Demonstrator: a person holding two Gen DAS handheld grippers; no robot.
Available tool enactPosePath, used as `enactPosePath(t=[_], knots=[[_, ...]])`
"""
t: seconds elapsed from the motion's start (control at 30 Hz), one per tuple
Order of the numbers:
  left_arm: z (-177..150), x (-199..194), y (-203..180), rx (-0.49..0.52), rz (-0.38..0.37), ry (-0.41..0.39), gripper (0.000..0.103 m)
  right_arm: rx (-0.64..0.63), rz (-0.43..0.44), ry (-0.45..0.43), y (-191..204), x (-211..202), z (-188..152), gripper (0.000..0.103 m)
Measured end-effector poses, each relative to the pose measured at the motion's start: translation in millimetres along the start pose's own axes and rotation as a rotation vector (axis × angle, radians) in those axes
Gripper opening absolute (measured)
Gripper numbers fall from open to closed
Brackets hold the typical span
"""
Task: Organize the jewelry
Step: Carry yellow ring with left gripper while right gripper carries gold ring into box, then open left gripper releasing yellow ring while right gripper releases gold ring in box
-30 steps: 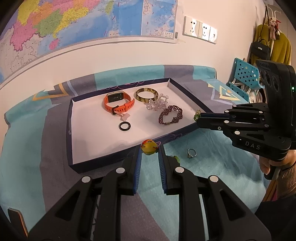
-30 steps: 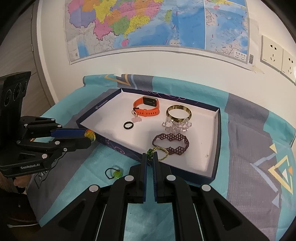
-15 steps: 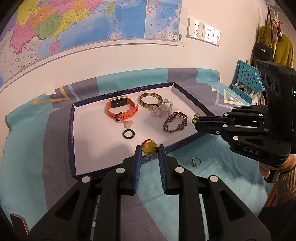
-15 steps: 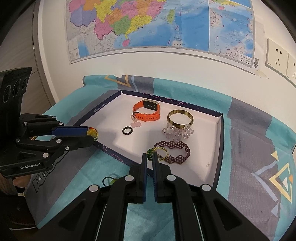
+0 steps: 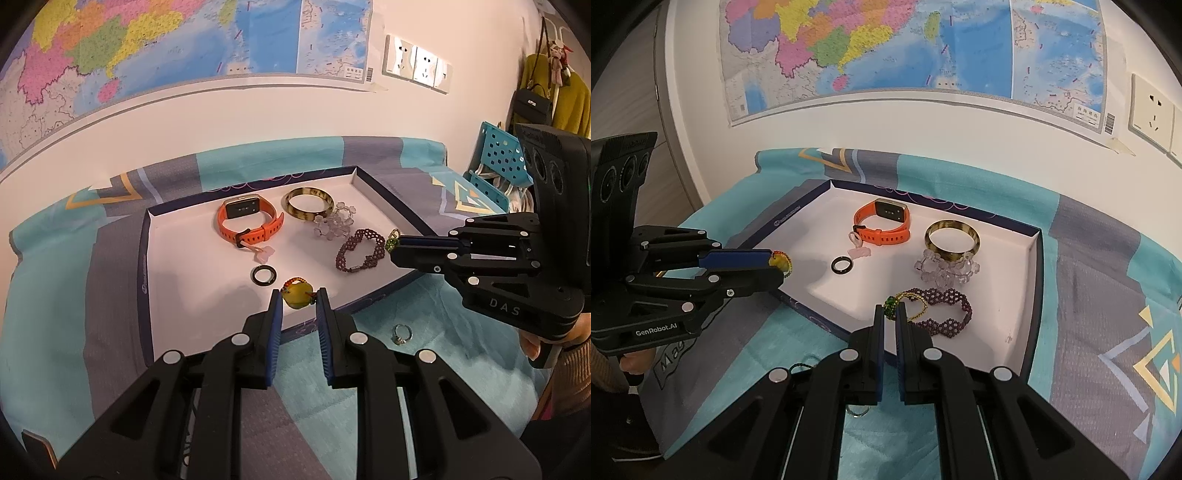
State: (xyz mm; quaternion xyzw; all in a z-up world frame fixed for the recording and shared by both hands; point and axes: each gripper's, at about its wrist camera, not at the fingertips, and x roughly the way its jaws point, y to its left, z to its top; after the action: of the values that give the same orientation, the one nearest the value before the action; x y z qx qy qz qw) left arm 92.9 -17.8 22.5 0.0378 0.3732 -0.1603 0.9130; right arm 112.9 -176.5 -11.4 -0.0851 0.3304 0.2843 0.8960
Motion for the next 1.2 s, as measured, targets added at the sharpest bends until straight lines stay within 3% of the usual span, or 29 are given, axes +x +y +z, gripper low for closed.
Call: enactPosePath(t=[1.2], knots=[[12, 34, 7, -0.001, 0.026, 0.048, 0.019, 0.004, -0.015, 0.073, -9, 38, 7, 0.004]])
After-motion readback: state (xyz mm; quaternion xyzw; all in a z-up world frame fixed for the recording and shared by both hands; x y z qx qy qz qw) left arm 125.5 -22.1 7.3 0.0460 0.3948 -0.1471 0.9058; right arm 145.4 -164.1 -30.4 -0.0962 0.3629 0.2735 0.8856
